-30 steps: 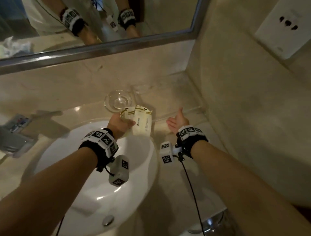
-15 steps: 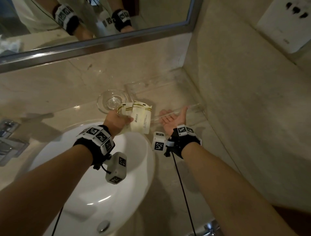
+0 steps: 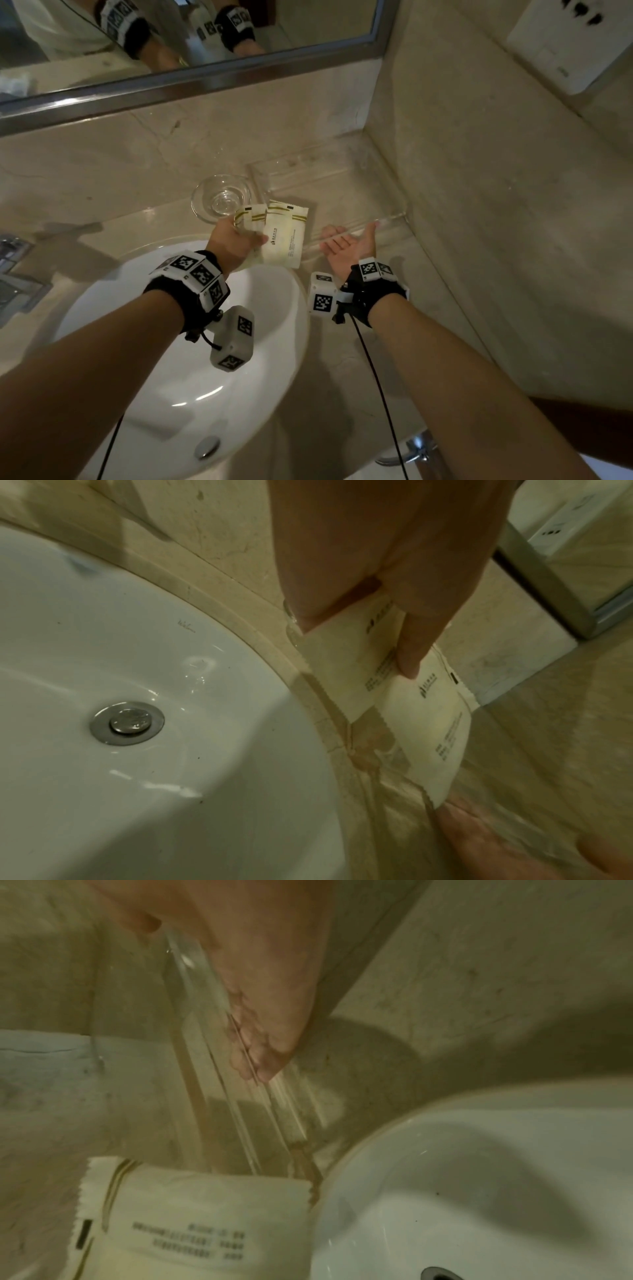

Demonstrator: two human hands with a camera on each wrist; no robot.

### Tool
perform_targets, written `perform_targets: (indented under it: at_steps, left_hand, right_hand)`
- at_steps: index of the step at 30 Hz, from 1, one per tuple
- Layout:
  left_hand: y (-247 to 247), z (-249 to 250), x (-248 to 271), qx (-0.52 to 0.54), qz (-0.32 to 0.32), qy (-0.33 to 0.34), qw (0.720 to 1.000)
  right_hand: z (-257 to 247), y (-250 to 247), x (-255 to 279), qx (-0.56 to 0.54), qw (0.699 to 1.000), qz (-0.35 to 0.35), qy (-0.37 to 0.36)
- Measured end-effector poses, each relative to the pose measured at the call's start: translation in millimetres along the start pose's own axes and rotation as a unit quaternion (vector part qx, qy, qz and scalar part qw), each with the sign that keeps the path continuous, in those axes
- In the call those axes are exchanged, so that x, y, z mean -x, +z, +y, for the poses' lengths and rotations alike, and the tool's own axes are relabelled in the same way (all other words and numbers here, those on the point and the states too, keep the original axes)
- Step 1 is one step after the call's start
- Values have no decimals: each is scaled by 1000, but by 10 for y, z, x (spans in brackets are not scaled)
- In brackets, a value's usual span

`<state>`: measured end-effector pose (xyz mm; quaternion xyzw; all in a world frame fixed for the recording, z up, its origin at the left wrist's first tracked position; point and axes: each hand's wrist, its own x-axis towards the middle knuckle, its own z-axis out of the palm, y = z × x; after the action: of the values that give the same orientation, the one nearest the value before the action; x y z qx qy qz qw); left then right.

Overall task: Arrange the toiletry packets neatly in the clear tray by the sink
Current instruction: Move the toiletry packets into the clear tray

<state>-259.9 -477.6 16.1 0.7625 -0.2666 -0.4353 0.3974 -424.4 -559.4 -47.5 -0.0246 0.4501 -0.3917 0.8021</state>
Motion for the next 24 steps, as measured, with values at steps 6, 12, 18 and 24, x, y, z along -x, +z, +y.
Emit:
perform_targets:
  at_steps: [6, 12, 18, 24]
  left_hand:
    - [-18, 57, 121, -7, -6, 11, 1000]
    - [-75, 71, 251, -5, 2, 18, 1000]
    - [-186, 90, 418, 2, 9, 23, 1000]
    - [-293, 80, 540, -4, 19, 31, 999]
  right_hand:
    - [32, -168, 148, 40, 999, 31, 4]
    - [-10, -340, 260, 187, 975, 117, 7]
    - [-76, -463, 386, 317, 935, 158, 14]
    - [-63, -540, 471, 382, 915, 130, 12]
